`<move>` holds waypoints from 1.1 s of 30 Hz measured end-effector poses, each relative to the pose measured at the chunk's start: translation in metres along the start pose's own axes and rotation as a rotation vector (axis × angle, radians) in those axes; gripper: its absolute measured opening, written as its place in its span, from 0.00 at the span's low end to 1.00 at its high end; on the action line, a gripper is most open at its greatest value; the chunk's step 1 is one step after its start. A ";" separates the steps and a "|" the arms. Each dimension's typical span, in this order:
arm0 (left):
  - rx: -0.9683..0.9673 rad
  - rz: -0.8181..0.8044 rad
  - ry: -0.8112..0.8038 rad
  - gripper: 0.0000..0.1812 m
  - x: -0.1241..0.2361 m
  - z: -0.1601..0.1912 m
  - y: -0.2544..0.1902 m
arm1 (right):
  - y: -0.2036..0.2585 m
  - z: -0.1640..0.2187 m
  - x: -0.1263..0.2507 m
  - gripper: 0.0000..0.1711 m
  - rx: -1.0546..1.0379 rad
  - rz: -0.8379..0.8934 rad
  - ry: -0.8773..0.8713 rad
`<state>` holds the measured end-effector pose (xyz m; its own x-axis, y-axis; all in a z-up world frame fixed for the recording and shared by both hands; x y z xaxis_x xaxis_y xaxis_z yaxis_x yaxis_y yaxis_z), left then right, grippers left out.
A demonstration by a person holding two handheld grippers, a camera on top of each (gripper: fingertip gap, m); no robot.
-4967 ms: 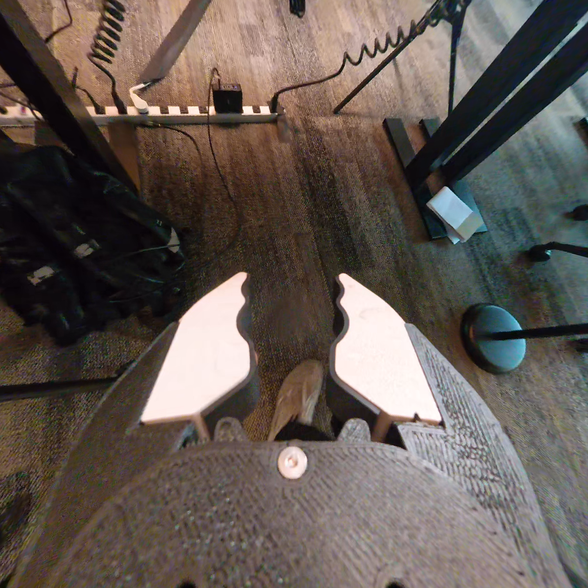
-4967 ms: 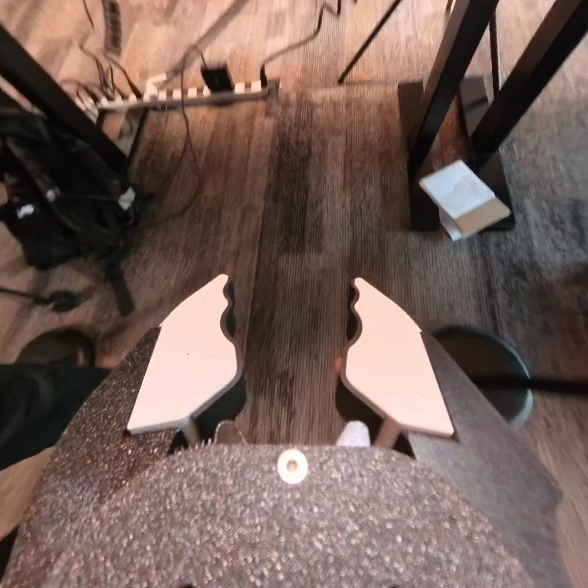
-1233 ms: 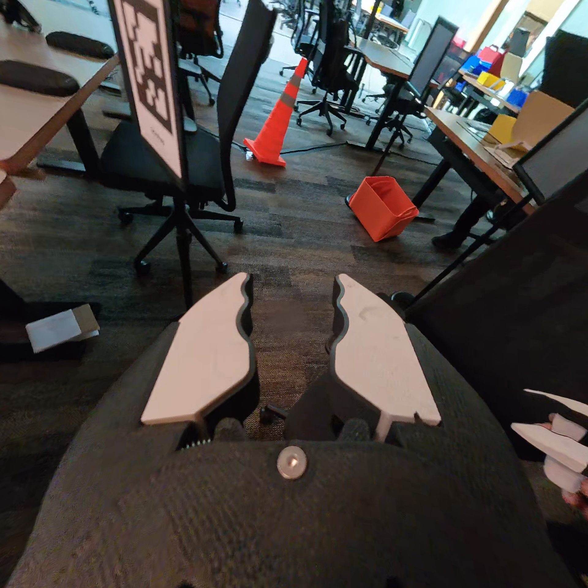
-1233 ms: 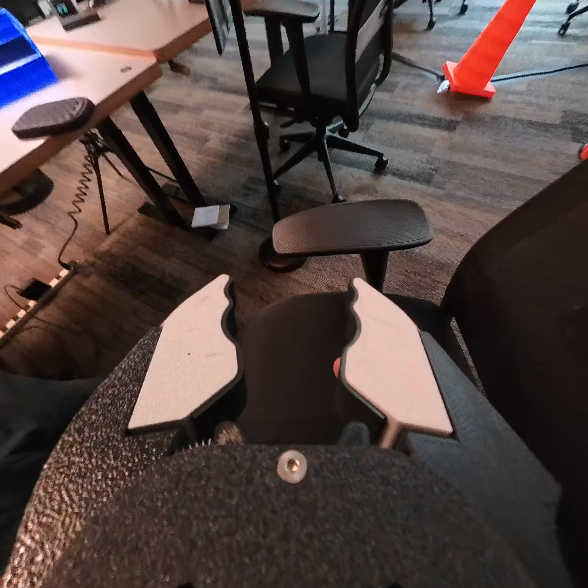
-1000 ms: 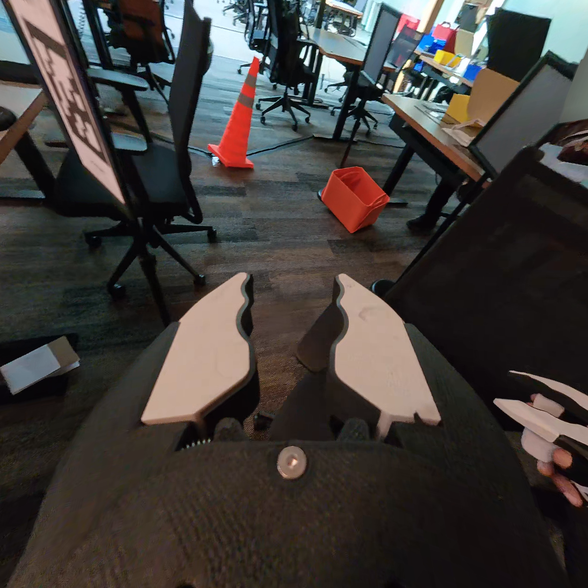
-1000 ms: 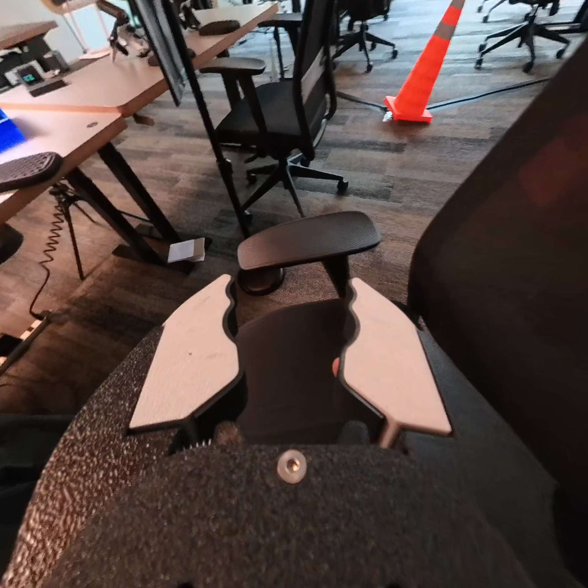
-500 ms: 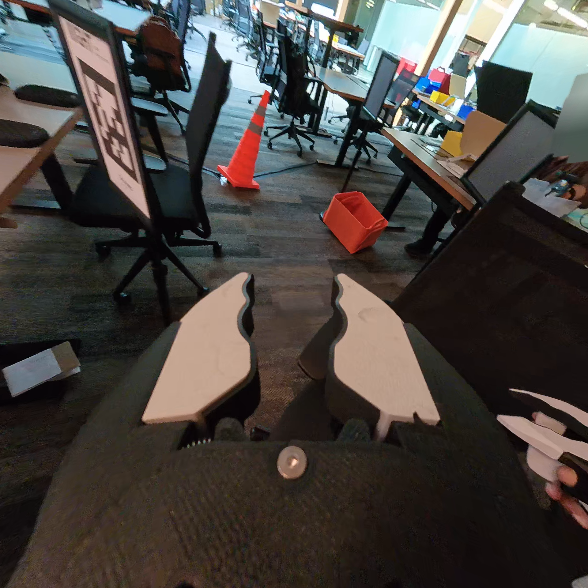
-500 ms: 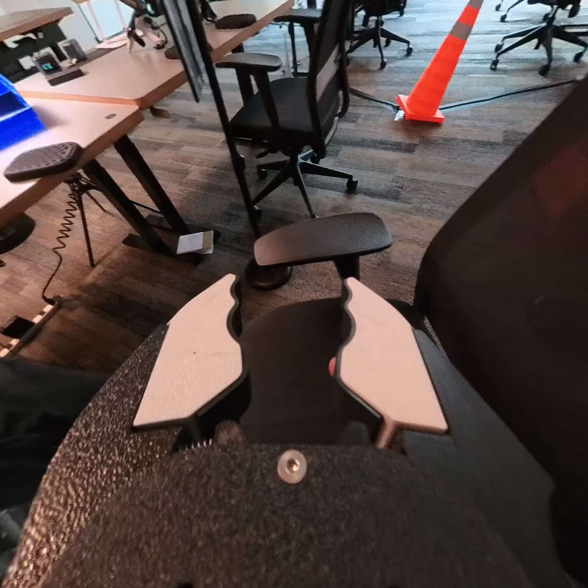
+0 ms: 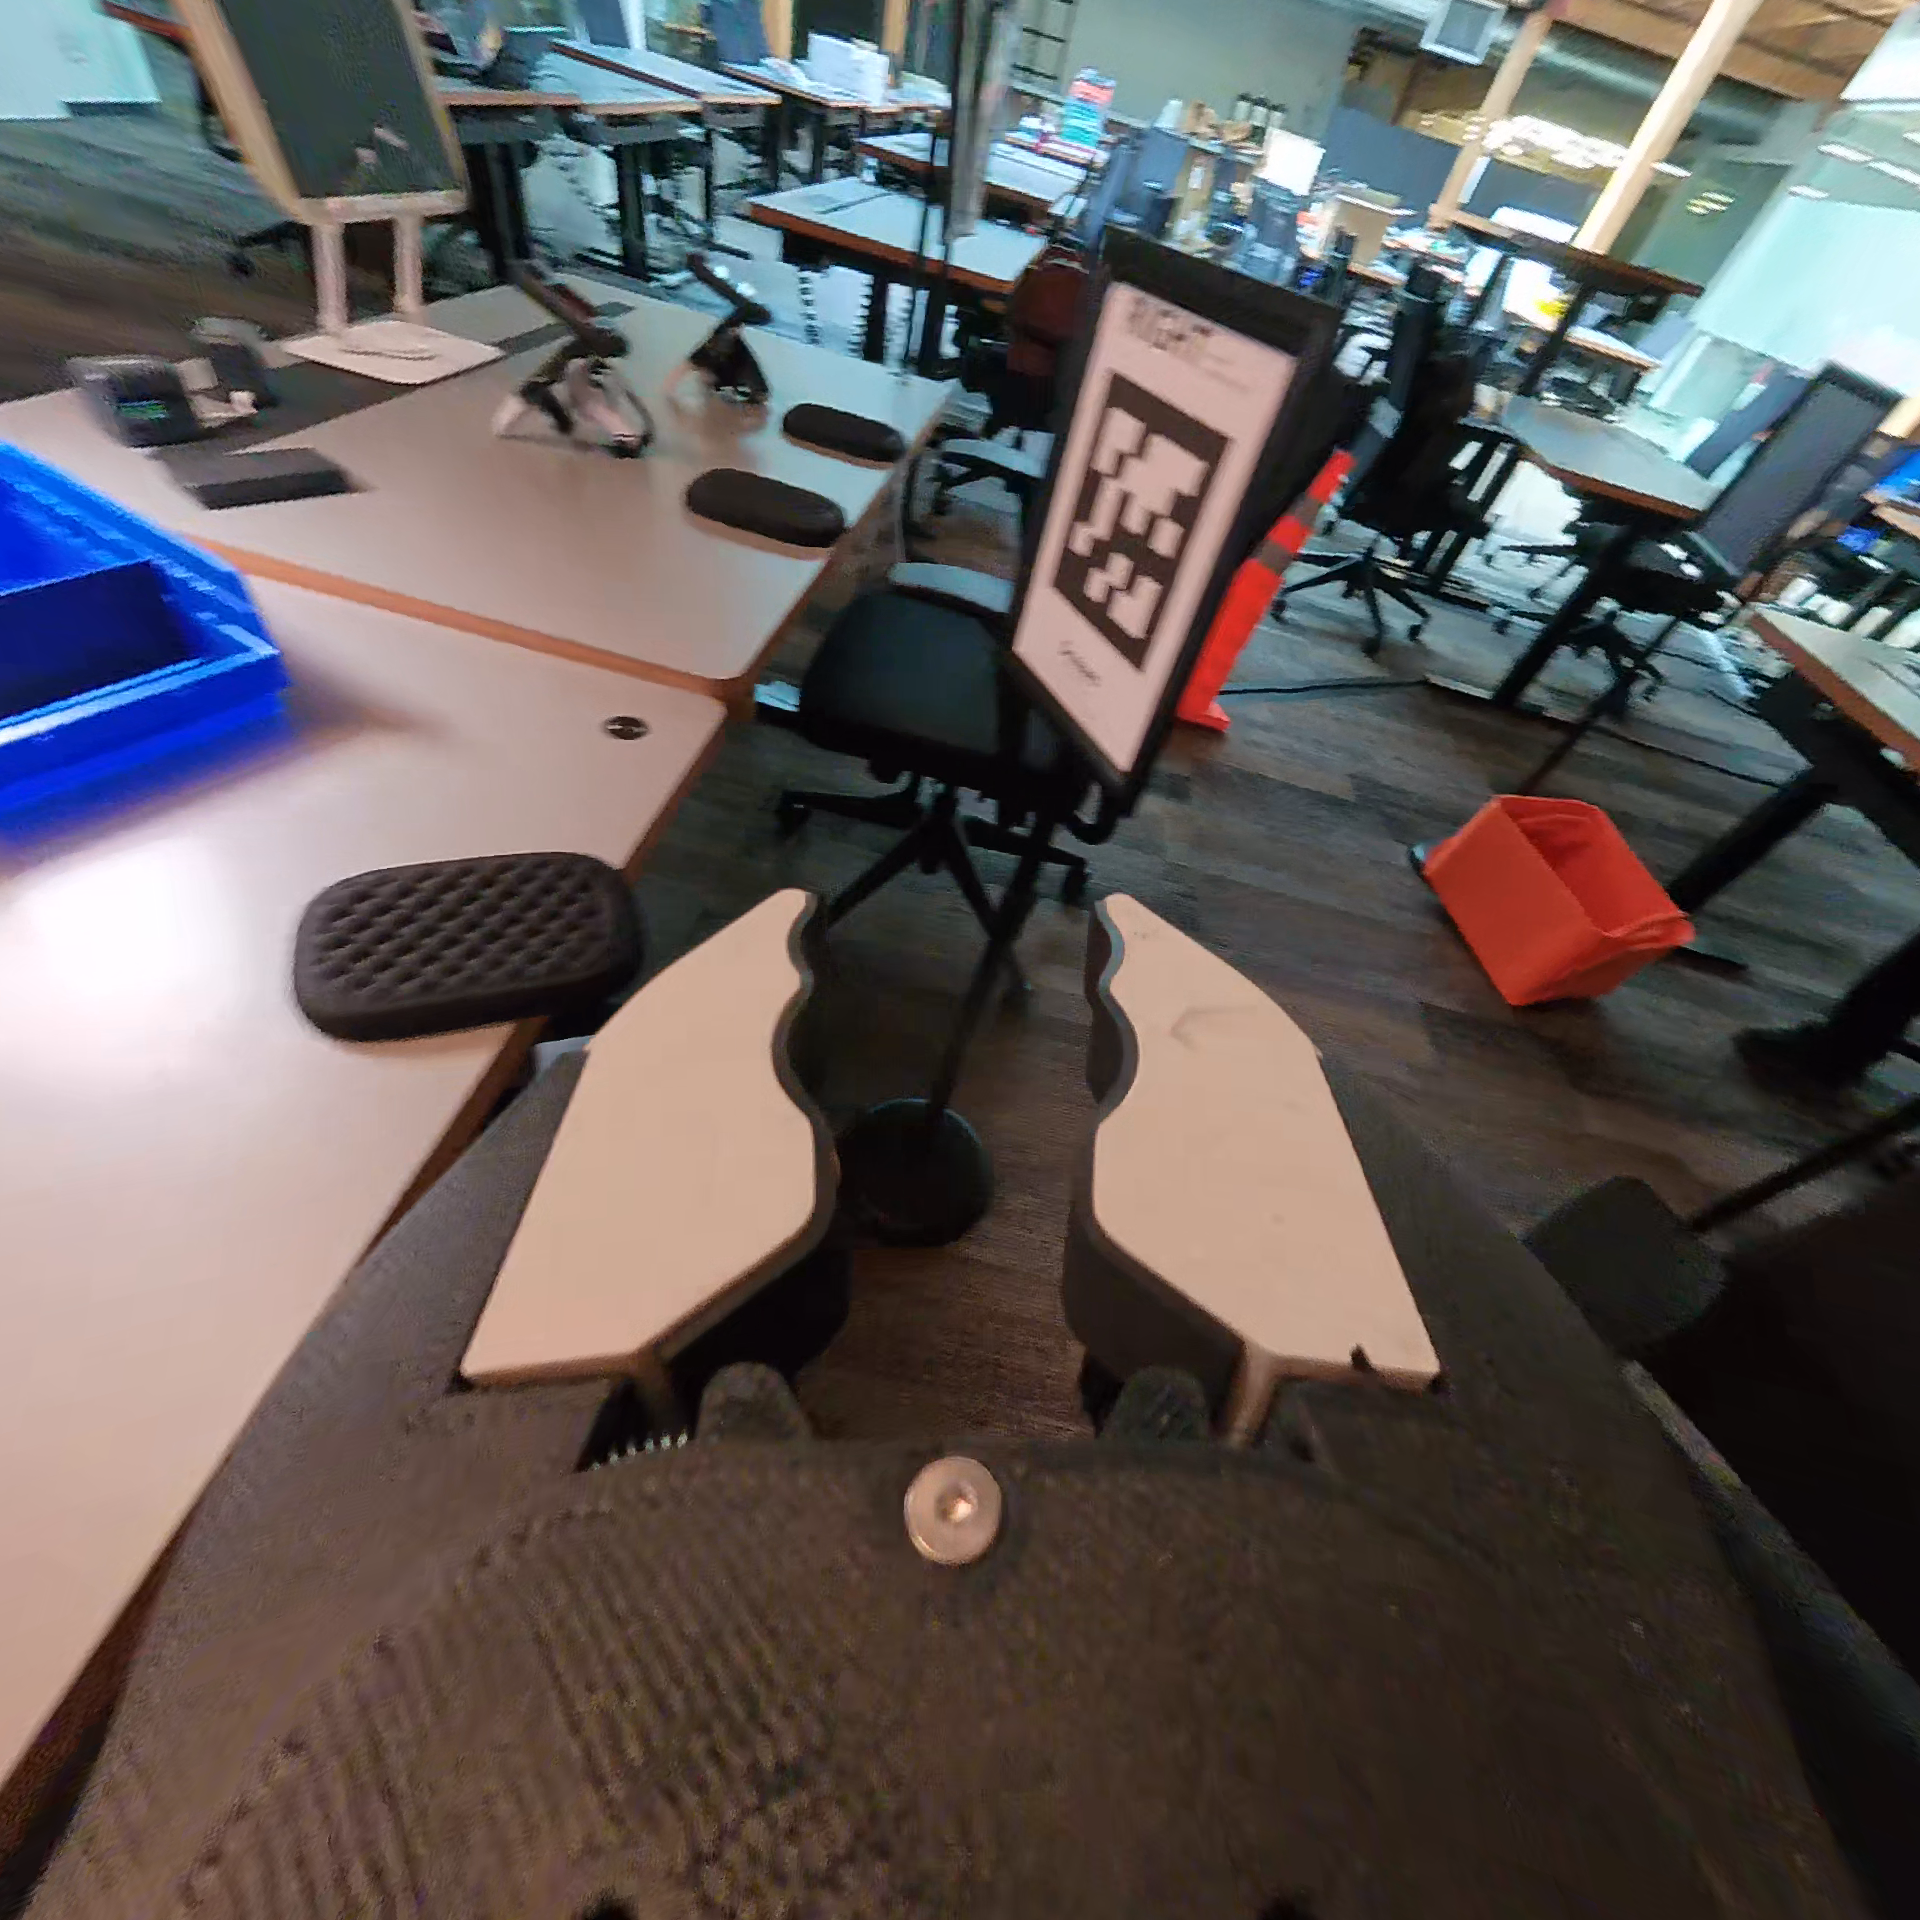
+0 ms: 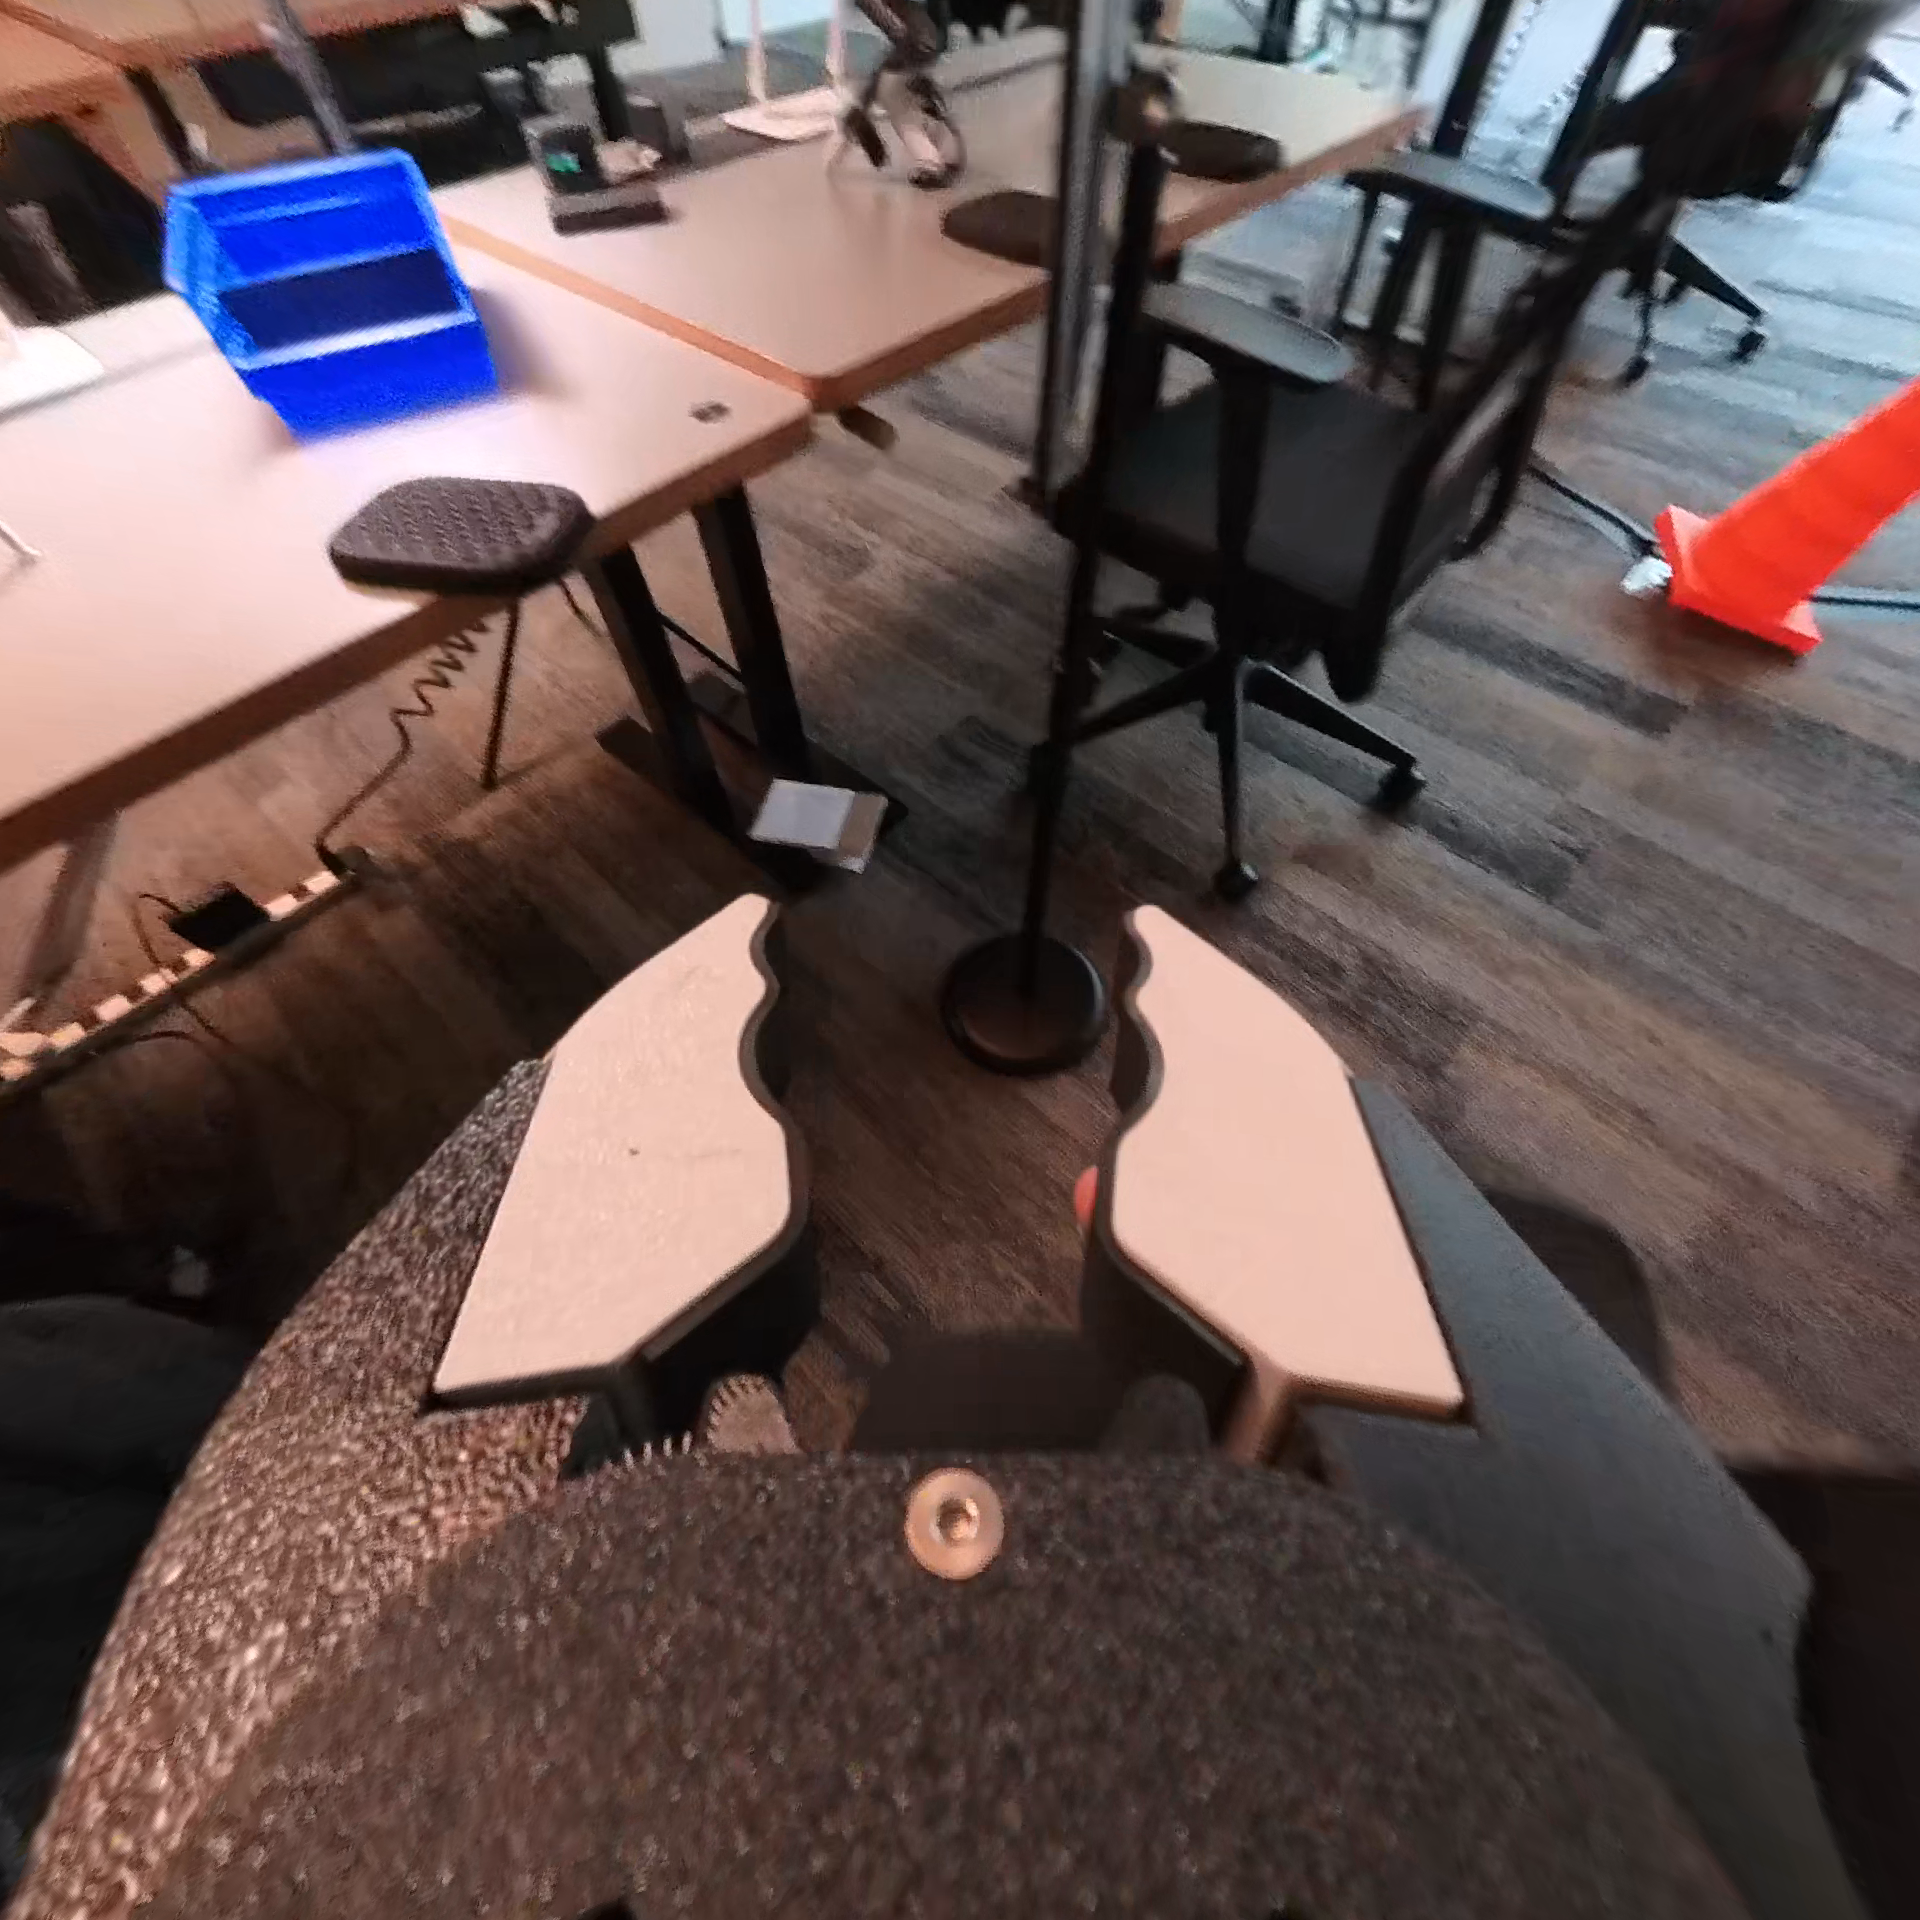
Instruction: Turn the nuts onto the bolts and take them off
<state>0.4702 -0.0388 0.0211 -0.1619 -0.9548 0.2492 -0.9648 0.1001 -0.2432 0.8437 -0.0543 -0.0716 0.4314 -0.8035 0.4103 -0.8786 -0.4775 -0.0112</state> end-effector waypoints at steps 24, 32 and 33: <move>0.174 -0.514 -0.022 0.24 0.031 0.012 0.251 | 0.195 -0.146 -0.260 0.33 0.250 -0.553 -0.022; 0.098 -0.598 -0.001 0.28 -0.005 -0.005 0.239 | 0.229 -0.178 -0.327 0.35 0.264 -0.755 -0.059; 0.097 -0.591 -0.001 0.28 -0.015 -0.009 0.236 | 0.228 -0.180 -0.331 0.35 0.247 -0.761 -0.061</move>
<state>0.2433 0.0013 -0.0313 0.3965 -0.8413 0.3674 -0.8681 -0.4738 -0.1480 0.4641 0.1670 -0.0457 0.9105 -0.2405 0.3364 -0.2713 -0.9613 0.0471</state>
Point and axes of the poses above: each gripper's, where its closed fingertips meet, x back along the fingers, z out of its underside, y = z × x across the jaws, the point moved 1 cm from there along x, back along the fingers, and after that the axes turned 2 degrees about x, right-handed, at the moved point
